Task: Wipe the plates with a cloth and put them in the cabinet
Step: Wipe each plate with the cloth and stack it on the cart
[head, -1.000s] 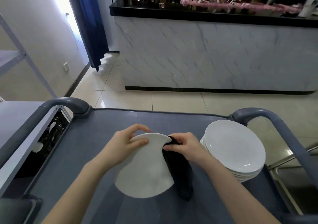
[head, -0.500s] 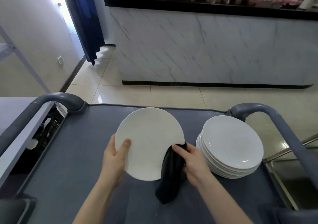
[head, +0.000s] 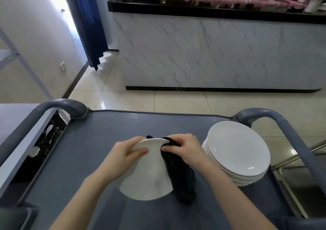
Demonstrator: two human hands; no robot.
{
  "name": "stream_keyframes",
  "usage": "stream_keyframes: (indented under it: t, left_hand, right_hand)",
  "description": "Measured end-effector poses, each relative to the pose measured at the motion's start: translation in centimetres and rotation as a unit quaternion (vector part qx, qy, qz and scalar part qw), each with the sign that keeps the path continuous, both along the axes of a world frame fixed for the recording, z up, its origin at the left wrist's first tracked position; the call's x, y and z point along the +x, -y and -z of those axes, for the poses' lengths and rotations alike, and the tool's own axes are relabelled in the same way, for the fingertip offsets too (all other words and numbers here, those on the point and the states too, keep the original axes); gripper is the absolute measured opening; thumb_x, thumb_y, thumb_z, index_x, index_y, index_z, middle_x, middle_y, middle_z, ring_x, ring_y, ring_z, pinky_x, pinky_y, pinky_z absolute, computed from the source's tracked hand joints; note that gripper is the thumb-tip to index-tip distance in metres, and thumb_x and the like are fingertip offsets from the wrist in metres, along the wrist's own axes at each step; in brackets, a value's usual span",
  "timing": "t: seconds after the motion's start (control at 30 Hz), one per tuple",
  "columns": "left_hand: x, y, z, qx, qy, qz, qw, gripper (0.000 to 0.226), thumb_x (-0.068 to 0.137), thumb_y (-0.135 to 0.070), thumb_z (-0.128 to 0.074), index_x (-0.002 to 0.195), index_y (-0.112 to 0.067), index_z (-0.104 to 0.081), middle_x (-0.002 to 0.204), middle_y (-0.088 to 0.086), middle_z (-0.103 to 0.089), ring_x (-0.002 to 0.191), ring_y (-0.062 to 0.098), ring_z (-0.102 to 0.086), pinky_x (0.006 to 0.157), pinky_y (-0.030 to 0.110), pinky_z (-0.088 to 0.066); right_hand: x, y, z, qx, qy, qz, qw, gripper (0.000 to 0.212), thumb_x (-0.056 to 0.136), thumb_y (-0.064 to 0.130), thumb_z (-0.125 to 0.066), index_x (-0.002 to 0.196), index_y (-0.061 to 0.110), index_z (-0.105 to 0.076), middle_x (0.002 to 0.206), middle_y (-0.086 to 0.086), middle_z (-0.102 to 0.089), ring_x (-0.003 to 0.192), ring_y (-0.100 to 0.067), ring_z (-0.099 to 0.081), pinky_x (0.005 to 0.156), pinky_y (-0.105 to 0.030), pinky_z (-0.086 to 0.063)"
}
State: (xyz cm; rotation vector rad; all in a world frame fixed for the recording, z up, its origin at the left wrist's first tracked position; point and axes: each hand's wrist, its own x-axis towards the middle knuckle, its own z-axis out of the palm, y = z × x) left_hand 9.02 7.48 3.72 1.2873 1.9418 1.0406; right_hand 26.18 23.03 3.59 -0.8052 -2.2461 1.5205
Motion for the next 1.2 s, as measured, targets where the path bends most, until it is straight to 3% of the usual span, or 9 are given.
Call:
stream_keyframes:
  t: [0.17,0.4,0.57,0.7,0.8,0.9,1.03,1.13,1.2]
  left_hand:
    - [1.2,1.4,1.5,0.092,0.140,-0.141,0.976,0.018,0.095,-0.023,-0.070,0.099,-0.041,-0.072,0.094,-0.011,-0.074,0.080,0.002,-0.067,0.068,0.014,-0.052]
    - [3.8,1.7,4.1,0.124,0.312,-0.325,0.884,0.020,0.098,-0.021,-0.064,0.092,-0.038,-0.073,0.089,-0.010,-0.076,0.074,0.004,-0.070,0.056,0.020,-0.054]
    - [1.9,1.9,2.9,0.065,0.260,-0.207,0.941,0.021,0.099,-0.019,-0.063,0.095,-0.037,-0.072,0.093,-0.002,-0.076,0.079,0.014,-0.073,0.058,0.023,-0.056]
    - [0.2,0.7,0.7,0.001,0.135,-0.073,0.988,0.015,0.097,-0.026,-0.067,0.098,-0.039,-0.071,0.092,-0.005,-0.075,0.078,0.012,-0.072,0.063,0.022,-0.055]
    - [-0.2,-0.8,-0.4,-0.081,0.009,0.035,0.996,0.008,0.095,-0.033,-0.068,0.097,-0.040,-0.071,0.090,-0.013,-0.072,0.079,0.003,-0.068,0.066,0.018,-0.053]
    - [-0.2,-1.5,-0.4,-0.102,-0.042,0.045,0.993,0.005,0.091,-0.036,-0.072,0.093,-0.041,-0.072,0.089,-0.018,-0.072,0.084,-0.002,-0.065,0.071,0.020,-0.052]
    - [-1.1,0.8,1.0,0.011,0.085,-0.154,0.984,0.016,0.085,-0.037,-0.078,0.097,-0.046,-0.071,0.096,-0.019,-0.074,0.088,0.003,-0.069,0.076,0.030,-0.056]
    - [1.1,2.1,3.1,0.082,0.242,-0.247,0.935,0.021,0.076,-0.041,-0.072,0.097,-0.040,-0.071,0.098,-0.005,-0.078,0.093,0.020,-0.073,0.076,0.043,-0.060]
    - [3.4,1.9,4.3,0.129,0.305,-0.279,0.901,0.026,0.077,-0.040,-0.072,0.103,-0.041,-0.069,0.105,-0.009,-0.076,0.098,0.016,-0.073,0.079,0.040,-0.058]
  right_hand:
    - [2.3,0.5,1.8,-0.182,-0.079,0.101,0.975,0.018,0.083,0.008,-0.074,0.095,0.021,-0.078,0.096,-0.003,-0.077,0.094,-0.020,-0.072,0.086,-0.032,-0.057]
    - [4.4,3.6,6.1,-0.407,-0.102,0.173,0.891,0.025,0.082,0.004,-0.072,0.106,0.001,-0.071,0.109,-0.019,-0.072,0.103,-0.035,-0.069,0.090,-0.044,-0.055]
    - [4.1,1.2,4.0,-0.286,-0.056,0.107,0.950,0.019,0.079,0.003,-0.076,0.097,0.009,-0.076,0.101,-0.012,-0.076,0.097,-0.027,-0.072,0.083,-0.034,-0.057]
    - [2.9,-0.7,1.4,-0.150,0.005,0.026,0.988,0.018,0.075,0.014,-0.080,0.092,0.021,-0.077,0.093,-0.001,-0.077,0.092,-0.019,-0.072,0.083,-0.031,-0.057]
    - [1.6,-0.3,0.8,-0.066,0.043,-0.041,0.996,0.015,0.076,0.019,-0.080,0.081,0.032,-0.075,0.081,0.008,-0.074,0.077,-0.005,-0.065,0.076,-0.027,-0.052]
    - [1.0,0.5,1.0,-0.028,0.033,-0.054,0.998,0.009,0.077,0.025,-0.076,0.086,0.027,-0.076,0.083,0.000,-0.074,0.077,-0.009,-0.063,0.077,-0.034,-0.051]
    - [2.1,0.5,1.8,-0.114,-0.058,0.072,0.989,0.011,0.083,0.017,-0.074,0.093,0.020,-0.078,0.091,-0.006,-0.076,0.089,-0.020,-0.070,0.084,-0.041,-0.056]
    - [2.7,1.3,2.7,-0.304,-0.143,0.187,0.923,0.014,0.085,0.008,-0.072,0.094,0.016,-0.078,0.099,-0.011,-0.076,0.091,-0.025,-0.071,0.072,-0.032,-0.057]
    - [2.6,2.4,3.4,-0.400,-0.165,0.223,0.874,0.016,0.080,0.013,-0.074,0.095,0.011,-0.077,0.102,-0.014,-0.075,0.088,-0.023,-0.072,0.066,-0.029,-0.056]
